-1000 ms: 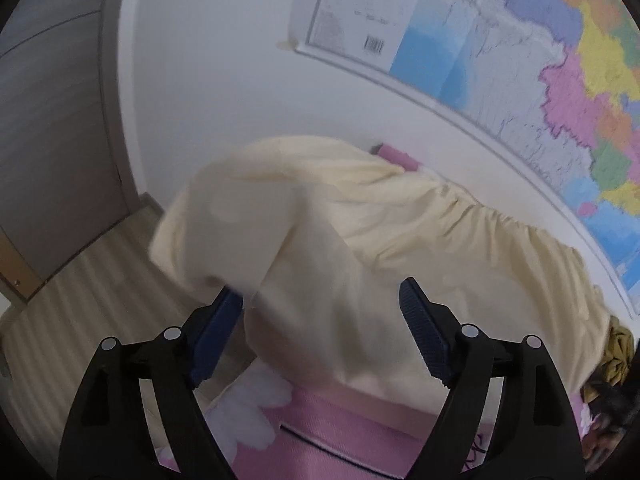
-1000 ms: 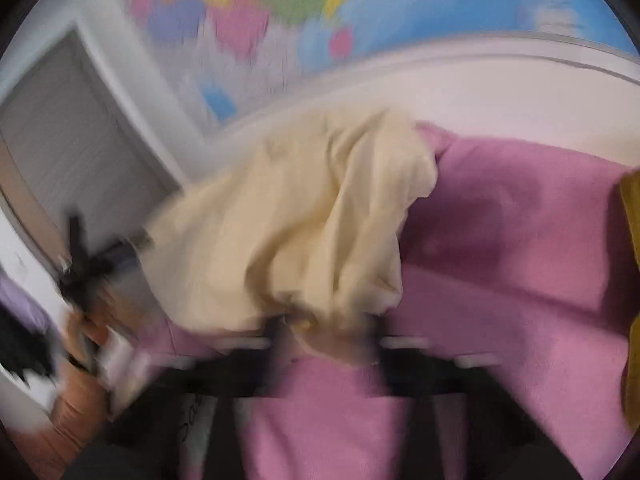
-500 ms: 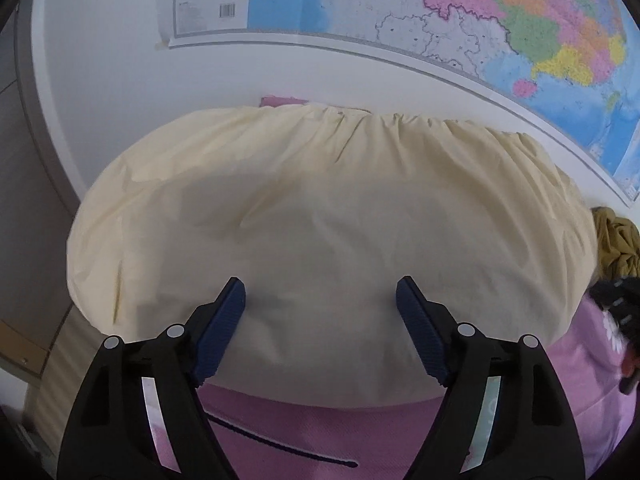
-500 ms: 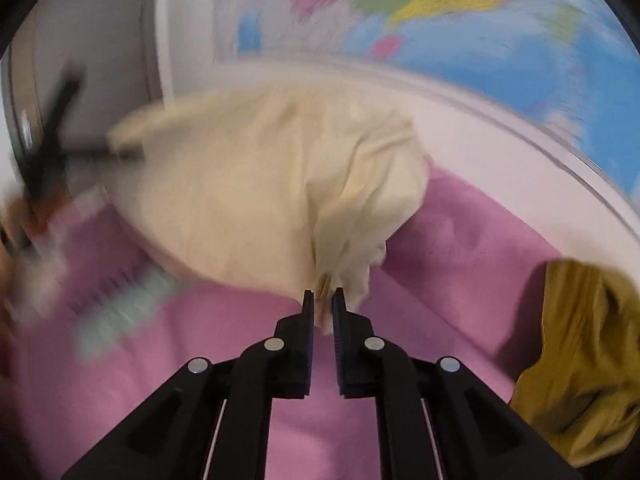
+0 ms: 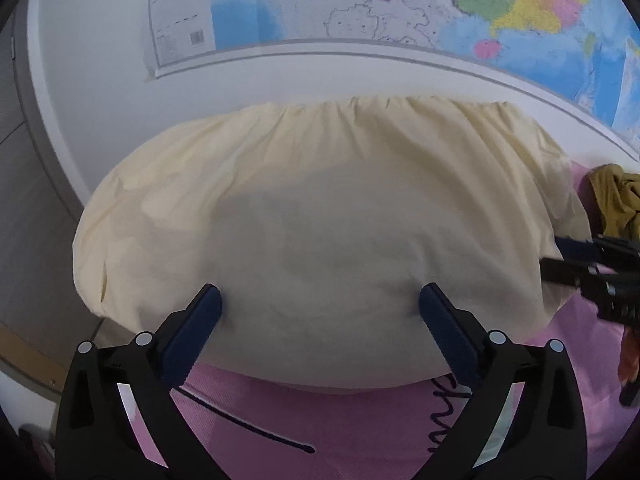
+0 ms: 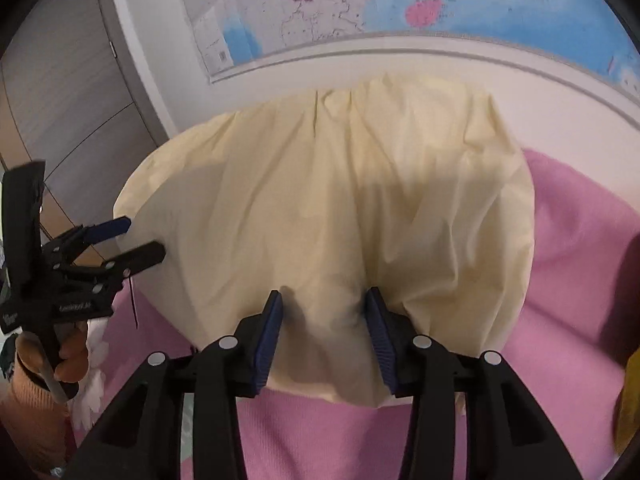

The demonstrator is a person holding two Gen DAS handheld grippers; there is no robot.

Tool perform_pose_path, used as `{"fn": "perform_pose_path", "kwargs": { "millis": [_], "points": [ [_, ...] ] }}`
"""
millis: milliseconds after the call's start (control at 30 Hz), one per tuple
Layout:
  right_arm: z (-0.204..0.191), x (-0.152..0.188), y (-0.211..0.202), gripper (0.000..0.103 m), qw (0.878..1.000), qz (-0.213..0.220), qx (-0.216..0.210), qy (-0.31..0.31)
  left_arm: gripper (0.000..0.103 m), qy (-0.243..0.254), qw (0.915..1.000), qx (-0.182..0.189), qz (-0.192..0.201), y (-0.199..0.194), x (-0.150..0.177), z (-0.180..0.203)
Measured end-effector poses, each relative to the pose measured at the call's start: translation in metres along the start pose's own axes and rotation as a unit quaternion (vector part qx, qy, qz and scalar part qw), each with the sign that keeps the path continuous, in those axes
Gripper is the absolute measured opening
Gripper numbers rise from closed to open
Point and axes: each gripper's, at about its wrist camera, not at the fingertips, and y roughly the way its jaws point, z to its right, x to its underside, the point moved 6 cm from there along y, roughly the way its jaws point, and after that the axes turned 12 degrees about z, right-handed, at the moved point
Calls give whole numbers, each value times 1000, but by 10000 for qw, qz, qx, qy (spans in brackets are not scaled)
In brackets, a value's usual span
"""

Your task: Fold large clothes

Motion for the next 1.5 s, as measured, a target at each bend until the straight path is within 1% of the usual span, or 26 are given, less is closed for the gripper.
{"fn": "perform_pose_path", "kwargs": {
  "millis": [100,167,233,267,300,367,500,567,633,700,867,933,1100,1267,1500],
  "points": [
    [-6,-3,-17,47,9996,269,20,61,97,-171,9998,26,44,-12,-1,2],
    [-10,-5,-27,57,9990,415,-50,136,97,-240,9997,20,91,-23,0,6],
    [-18,-6,-36,62,9982,560,-130,177,97,-260,9996,-7,136,-31,1,11],
    [-23,-5,-39,67,9978,607,-187,187,97,-257,9995,-44,171,-36,1,14],
    [-26,-4,-51,67,9974,650,-234,197,97,-263,9994,-61,196,-40,1,17],
    [-35,-1,-58,69,9968,703,-329,189,97,-280,9992,-120,275,-50,3,22],
    [-53,3,-64,80,9957,889,-239,54,98,-427,9984,-242,274,-64,7,26],
    [-59,4,-69,85,9951,980,-112,-89,98,-483,9978,-343,311,-73,10,27],
    [-62,6,-75,87,9942,1070,-47,-123,98,-521,9974,-396,296,-79,13,27],
    [-62,9,-82,92,9939,1103,0,-65,98,-595,9967,-470,296,-87,18,26],
    [-63,20,-90,95,9937,1123,63,-13,98,-602,9954,-637,378,-106,24,26],
    [-62,24,-92,95,9936,1129,100,-6,98,-600,9955,-616,388,-112,26,28],
    [-59,29,-101,97,9932,1157,126,97,98,-541,9955,-672,392,-120,30,33],
    [-59,31,-108,97,9922,1224,209,66,97,-524,9953,-709,400,-125,32,37],
    [-64,39,-115,97,9925,1206,201,57,98,-552,9946,-786,394,-132,34,37]
  ]
}}
